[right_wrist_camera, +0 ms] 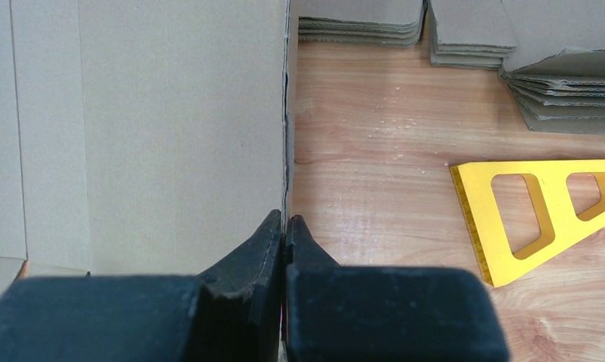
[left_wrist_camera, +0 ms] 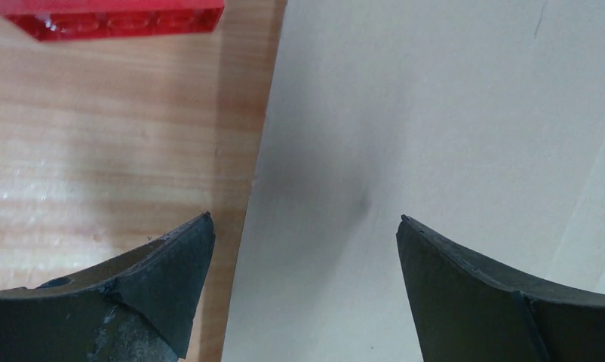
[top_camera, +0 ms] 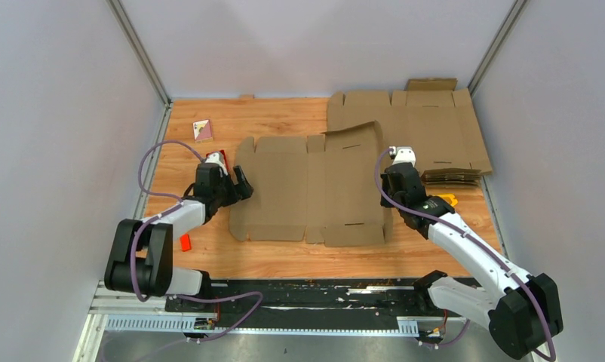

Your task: Fold the paper box

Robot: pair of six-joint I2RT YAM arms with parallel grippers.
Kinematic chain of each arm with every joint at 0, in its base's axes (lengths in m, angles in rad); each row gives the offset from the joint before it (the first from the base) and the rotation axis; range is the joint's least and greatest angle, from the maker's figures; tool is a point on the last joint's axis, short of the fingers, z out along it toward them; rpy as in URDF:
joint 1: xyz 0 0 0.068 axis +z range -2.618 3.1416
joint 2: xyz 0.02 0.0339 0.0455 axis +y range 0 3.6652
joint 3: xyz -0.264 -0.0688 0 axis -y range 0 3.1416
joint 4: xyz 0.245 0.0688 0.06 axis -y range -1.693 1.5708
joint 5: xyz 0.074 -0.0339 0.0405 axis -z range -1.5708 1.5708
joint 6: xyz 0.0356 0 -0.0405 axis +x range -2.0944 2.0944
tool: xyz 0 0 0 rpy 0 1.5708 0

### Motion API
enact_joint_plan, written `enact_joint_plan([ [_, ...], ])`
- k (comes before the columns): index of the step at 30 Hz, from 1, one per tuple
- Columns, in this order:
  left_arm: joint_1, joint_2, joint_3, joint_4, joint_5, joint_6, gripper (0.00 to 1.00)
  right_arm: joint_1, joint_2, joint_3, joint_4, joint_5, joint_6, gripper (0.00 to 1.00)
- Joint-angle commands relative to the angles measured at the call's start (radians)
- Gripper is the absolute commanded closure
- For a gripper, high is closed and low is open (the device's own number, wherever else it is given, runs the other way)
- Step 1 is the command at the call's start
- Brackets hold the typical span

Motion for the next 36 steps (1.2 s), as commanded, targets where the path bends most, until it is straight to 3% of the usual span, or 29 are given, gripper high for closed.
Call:
enact_joint_plan([
  [1,0.03,0.06,0.016,0.097,0.136,-0.015,0.07,-0.004,0.0,0.02,0.03,-0.013,0.005,1.0],
  [6,0.039,0.083,-0.011,0.25,0.32,-0.056,0.44,-0.003,0.012,0.029,0.019,-0.032,0.009,1.0],
  [10,0.04,0.038,-0.015,0.227,0.34,-0.027,0.84,-0.003,-0.011,0.017,0.01,-0.064,0.022,1.0],
  [12,0.039,-0.023,-0.036,0.224,0.32,-0.026,0.98,-0.004,-0.032,0.002,0.014,-0.058,0.025,1.0],
  [24,-0.009,-0.467,-0.157,0.296,0.288,-0.013,1.0,-0.004,-0.075,-0.009,0.159,-0.125,0.04,1.0],
  [29,-0.066,-0.697,-0.24,0.408,0.197,0.04,1.0,-0.004,-0.03,-0.012,0.315,-0.178,0.032,0.92],
  [36,-0.097,-0.784,-0.31,0.545,0.203,0.059,1.0,-0.003,0.125,-0.019,0.408,-0.227,-0.018,0.85],
])
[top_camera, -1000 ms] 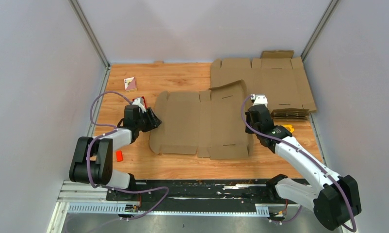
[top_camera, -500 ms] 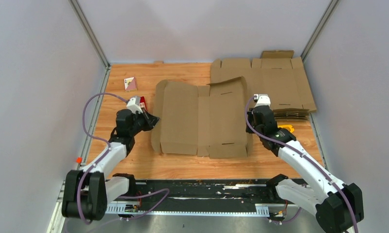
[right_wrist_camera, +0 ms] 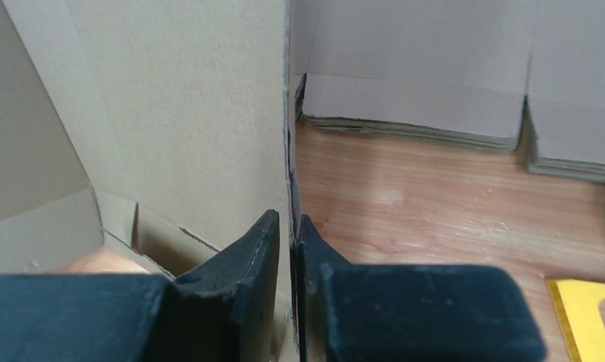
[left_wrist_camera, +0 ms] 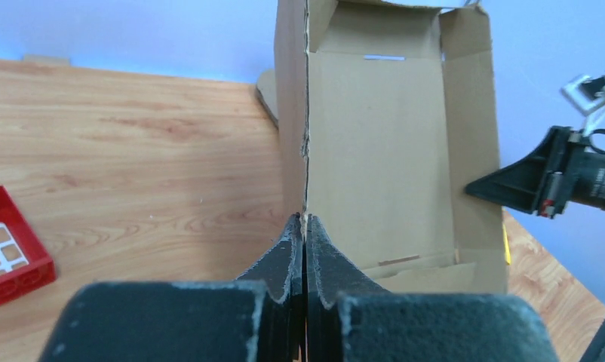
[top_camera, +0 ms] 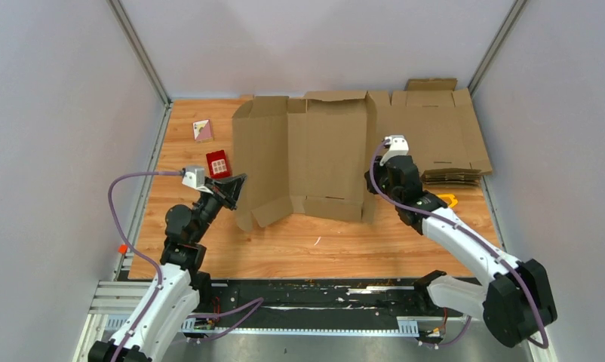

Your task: Fold the paper box

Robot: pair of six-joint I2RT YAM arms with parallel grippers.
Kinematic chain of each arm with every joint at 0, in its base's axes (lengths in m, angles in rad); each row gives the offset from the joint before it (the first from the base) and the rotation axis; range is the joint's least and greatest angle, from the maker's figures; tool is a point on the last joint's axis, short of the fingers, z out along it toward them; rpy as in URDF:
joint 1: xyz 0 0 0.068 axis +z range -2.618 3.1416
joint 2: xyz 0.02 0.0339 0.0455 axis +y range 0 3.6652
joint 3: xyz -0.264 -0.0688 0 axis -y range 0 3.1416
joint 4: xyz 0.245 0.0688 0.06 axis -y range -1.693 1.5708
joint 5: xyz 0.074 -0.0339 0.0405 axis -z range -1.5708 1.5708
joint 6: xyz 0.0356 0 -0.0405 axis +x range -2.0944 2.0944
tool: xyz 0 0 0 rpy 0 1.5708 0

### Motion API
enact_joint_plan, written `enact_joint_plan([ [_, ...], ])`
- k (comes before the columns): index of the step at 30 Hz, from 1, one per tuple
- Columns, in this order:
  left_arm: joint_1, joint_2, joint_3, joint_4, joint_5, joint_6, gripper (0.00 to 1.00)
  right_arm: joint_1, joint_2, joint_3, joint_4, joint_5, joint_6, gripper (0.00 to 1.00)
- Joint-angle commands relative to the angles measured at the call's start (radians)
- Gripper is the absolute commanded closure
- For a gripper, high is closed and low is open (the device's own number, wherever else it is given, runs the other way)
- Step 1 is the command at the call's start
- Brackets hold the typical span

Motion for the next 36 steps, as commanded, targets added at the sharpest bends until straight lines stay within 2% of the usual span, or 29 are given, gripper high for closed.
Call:
enact_joint_plan([
  [1,-0.019,-0.005,-0.032,0.164,0.026,0.041,1.0,0.006,0.114,-0.002,0.104,-0.067,-0.045,0.82],
  [6,-0.03,-0.004,-0.063,0.214,0.09,0.058,1.0,0.005,0.228,-0.02,0.17,-0.091,-0.059,0.49],
  [8,-0.034,-0.019,-0.078,0.214,0.094,0.07,1.0,0.006,0.246,-0.029,0.185,-0.106,-0.065,0.39],
  [12,-0.045,-0.034,-0.095,0.222,0.105,0.081,1.0,0.006,0.264,-0.037,0.169,-0.131,-0.084,0.28],
  [19,-0.053,-0.029,-0.093,0.23,0.116,0.078,1.0,0.014,0.305,-0.057,0.131,-0.186,-0.087,0.17],
  [20,-0.053,-0.029,-0.094,0.229,0.115,0.078,1.0,0.017,0.311,-0.052,0.119,-0.189,-0.089,0.1],
  [22,-0.054,-0.03,-0.095,0.228,0.116,0.077,1.0,0.041,0.32,-0.043,0.077,-0.157,-0.103,0.03],
  [29,-0.055,-0.031,-0.1,0.229,0.111,0.077,1.0,0.138,0.317,-0.037,0.053,-0.074,-0.148,0.0],
  [36,-0.056,-0.032,-0.105,0.236,0.105,0.075,1.0,0.156,0.23,-0.094,0.14,-0.21,-0.171,0.0],
])
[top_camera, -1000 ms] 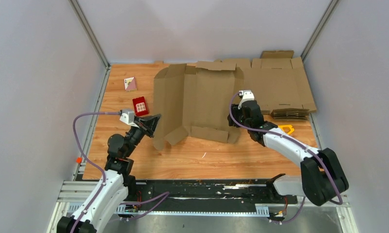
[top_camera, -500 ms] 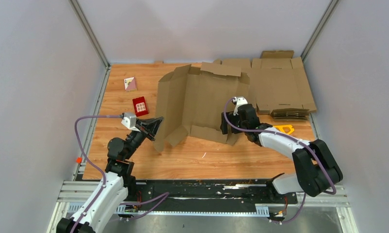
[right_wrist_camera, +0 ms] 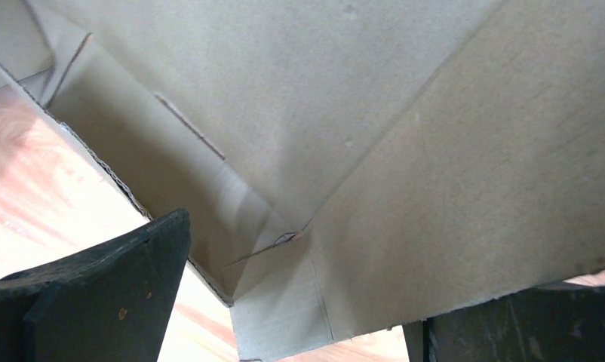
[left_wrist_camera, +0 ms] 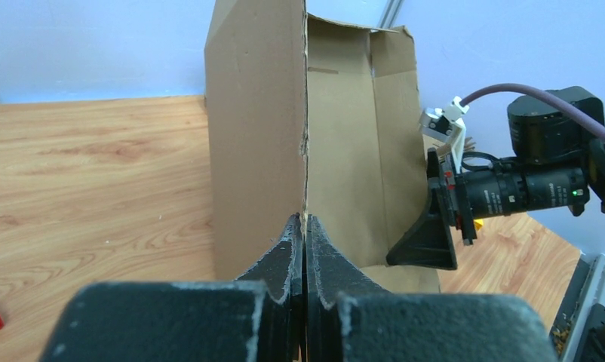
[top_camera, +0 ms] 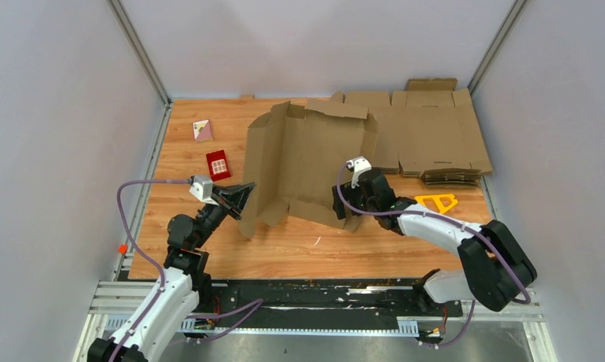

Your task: Fold the paper box

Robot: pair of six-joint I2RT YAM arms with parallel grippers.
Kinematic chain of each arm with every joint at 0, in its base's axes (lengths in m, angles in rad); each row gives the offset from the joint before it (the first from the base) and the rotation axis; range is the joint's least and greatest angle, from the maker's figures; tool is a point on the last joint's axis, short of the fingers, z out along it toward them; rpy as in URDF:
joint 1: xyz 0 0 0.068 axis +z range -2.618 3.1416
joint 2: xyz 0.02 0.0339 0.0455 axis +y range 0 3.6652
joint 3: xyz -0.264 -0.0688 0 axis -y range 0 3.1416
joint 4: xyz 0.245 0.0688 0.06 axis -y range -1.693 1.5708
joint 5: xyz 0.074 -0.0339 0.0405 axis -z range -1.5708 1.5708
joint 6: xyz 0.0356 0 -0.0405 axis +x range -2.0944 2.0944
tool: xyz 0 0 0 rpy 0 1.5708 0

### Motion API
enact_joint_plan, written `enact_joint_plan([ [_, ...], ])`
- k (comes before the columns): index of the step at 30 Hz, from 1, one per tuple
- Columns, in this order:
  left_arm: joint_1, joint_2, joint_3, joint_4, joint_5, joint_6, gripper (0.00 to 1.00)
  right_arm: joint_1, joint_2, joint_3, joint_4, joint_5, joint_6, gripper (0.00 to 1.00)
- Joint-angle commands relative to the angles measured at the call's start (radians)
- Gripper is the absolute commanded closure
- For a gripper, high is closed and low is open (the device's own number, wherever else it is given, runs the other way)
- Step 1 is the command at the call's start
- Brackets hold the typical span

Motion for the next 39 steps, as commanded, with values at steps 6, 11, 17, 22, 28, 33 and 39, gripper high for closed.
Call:
enact_joint_plan([
  [6,-0.004,-0.013,-0.008,0.062,-0.001,0.023,1.0,0.021,-0.141,-0.09,0.102,-0.175,-0.052,0.0],
  [11,-0.004,-0.018,-0.01,0.061,-0.001,0.019,1.0,0.071,-0.124,-0.077,0.08,-0.122,-0.076,0.0],
  [17,-0.004,-0.02,-0.01,0.065,0.0,0.015,1.0,0.147,-0.078,-0.042,0.028,0.045,-0.101,0.0],
  [22,-0.004,-0.028,-0.011,0.065,0.002,0.012,1.0,0.168,-0.023,-0.002,-0.032,0.14,-0.105,0.0],
  [28,-0.004,-0.034,-0.01,0.05,-0.011,0.007,1.0,0.235,-0.008,0.008,-0.032,0.137,-0.154,0.0],
  [33,-0.004,-0.037,-0.009,0.046,-0.014,0.001,1.0,0.238,-0.057,-0.03,0.034,0.027,-0.184,0.0],
  [39,-0.004,-0.067,-0.028,0.067,-0.064,-0.052,1.0,0.251,0.131,0.085,-0.127,0.19,-0.171,0.0],
])
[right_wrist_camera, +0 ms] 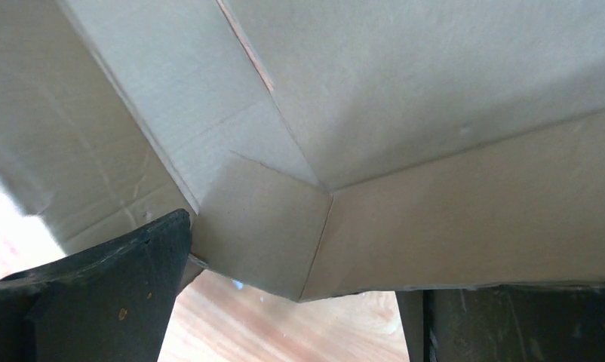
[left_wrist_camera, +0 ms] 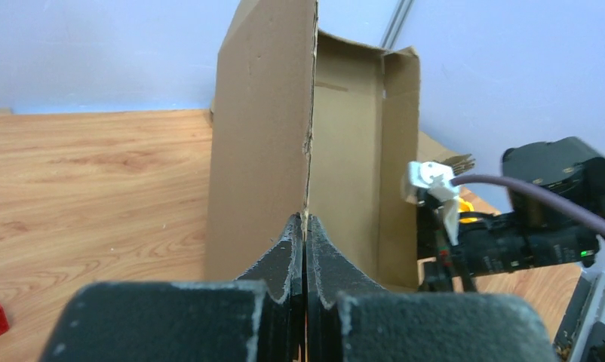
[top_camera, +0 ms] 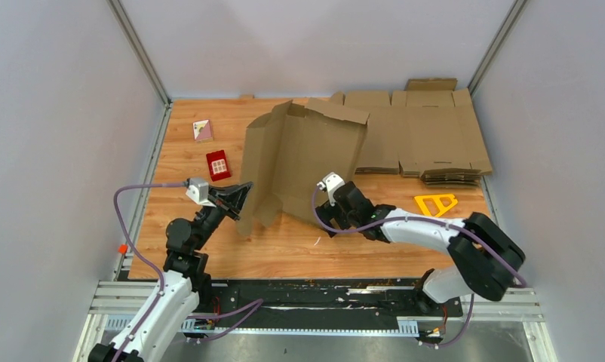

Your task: Fold the paper box

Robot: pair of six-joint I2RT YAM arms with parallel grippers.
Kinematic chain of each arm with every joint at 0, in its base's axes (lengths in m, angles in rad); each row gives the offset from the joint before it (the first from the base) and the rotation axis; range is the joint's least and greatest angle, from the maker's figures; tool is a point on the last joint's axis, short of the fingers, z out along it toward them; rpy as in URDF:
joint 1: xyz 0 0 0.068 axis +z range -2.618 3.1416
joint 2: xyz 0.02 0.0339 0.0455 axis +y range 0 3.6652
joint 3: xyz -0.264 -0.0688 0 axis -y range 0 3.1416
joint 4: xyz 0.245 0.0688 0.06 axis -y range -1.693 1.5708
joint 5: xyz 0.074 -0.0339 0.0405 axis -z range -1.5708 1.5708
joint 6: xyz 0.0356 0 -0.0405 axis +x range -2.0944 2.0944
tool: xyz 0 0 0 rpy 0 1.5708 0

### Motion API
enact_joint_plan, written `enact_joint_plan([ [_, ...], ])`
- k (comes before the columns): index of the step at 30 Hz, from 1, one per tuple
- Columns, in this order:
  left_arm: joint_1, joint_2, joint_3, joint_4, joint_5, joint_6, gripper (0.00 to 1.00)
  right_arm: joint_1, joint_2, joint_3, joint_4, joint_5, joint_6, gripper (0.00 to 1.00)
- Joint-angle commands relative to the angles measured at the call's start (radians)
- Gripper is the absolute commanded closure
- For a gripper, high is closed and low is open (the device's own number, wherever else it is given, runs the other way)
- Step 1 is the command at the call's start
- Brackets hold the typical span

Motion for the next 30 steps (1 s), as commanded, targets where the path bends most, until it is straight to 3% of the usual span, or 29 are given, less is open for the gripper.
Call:
enact_joint_plan([
  [1,-0.004,-0.032,-0.014,0.054,-0.038,-0.038,1.0,0.034,0.126,0.099,-0.089,0.09,-0.017,0.0],
  [15,-0.004,-0.068,0.035,0.076,-0.049,-0.184,1.0,0.058,0.032,0.104,-0.071,0.272,-0.011,0.0],
  [19,-0.004,-0.048,0.059,0.092,-0.05,-0.221,1.0,0.057,-0.08,0.039,0.012,0.218,-0.026,0.0],
  [22,-0.004,-0.018,0.07,0.117,-0.048,-0.224,1.0,0.058,-0.129,-0.005,0.053,0.092,-0.052,0.0],
  [24,-0.004,-0.002,0.08,0.132,-0.051,-0.229,1.0,0.057,-0.119,-0.002,0.054,0.039,-0.055,0.0],
  [30,-0.004,0.042,0.101,0.169,-0.044,-0.267,1.0,0.058,0.054,0.083,-0.042,0.067,-0.047,0.0],
])
